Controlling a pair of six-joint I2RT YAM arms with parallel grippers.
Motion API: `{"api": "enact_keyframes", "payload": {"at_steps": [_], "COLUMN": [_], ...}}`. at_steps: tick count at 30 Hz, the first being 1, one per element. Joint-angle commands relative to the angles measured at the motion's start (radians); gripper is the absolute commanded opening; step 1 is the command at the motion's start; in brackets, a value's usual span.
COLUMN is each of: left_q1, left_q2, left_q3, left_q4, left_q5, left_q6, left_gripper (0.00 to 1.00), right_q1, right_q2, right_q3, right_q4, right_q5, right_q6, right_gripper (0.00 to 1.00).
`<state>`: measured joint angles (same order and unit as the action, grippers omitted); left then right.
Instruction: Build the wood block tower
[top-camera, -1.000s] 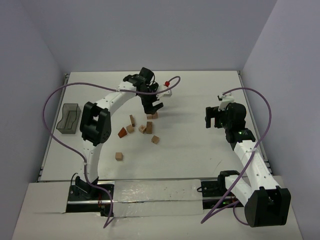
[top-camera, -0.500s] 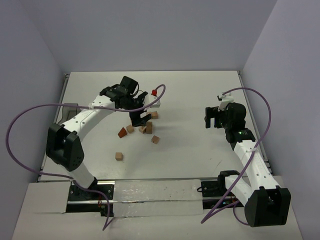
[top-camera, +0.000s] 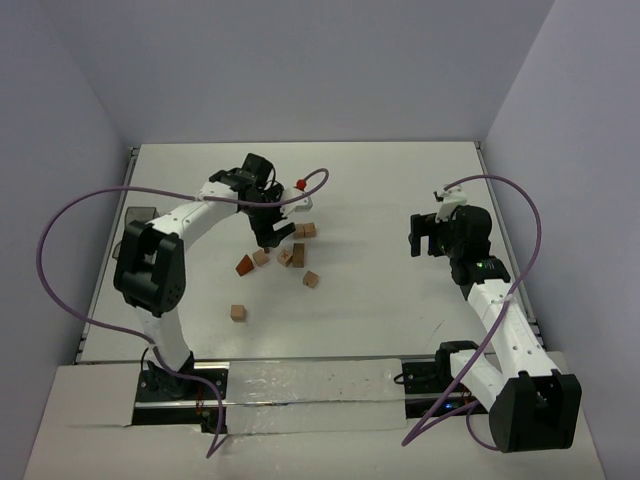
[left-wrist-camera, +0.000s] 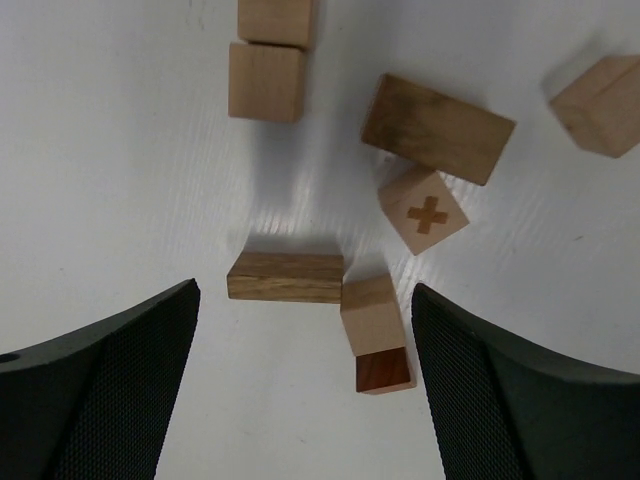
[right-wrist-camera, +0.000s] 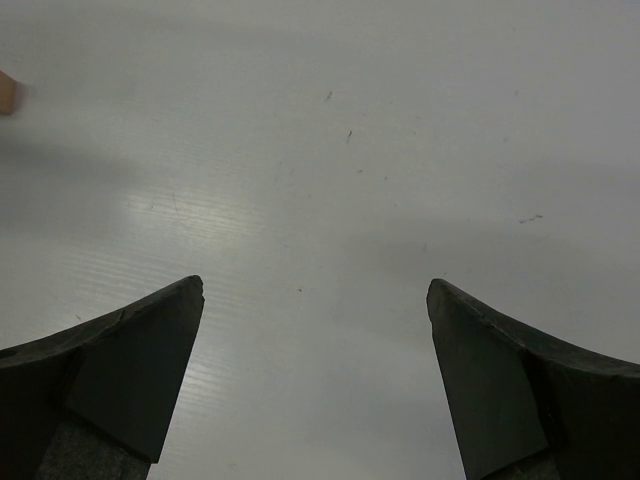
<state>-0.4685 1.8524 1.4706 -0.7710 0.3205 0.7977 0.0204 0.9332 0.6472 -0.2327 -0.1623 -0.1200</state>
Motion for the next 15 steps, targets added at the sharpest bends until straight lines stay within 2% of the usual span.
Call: {"api": "enact_keyframes", "payload": {"at_steps": [1, 8, 15], "left_q1": [0.001, 0.006, 0.005], "left_q2": [0.050, 0.190, 0.285], "left_q3": [0.112, 0.260, 0.384], "left_q4": [-0.032, -0.130, -0.241], "left_q5": [-0.111, -0.215, -0.214], "left_q6": [0.029, 0.068, 0.100], "left_gripper": [0.93, 0.96, 0.95], "right_q1": [0.007, 0.007, 0.007], "right_q2": [0.005, 0.003, 0.002], "right_q3": [0.040, 0.039, 0.038], "right_q4": [0.012, 0.010, 0.010], "right_q5": [-0.002, 0.001, 0.004], "right_q6": [0.008, 0.006, 0.004], "right_gripper": [1.00, 1.00, 1.00]}}
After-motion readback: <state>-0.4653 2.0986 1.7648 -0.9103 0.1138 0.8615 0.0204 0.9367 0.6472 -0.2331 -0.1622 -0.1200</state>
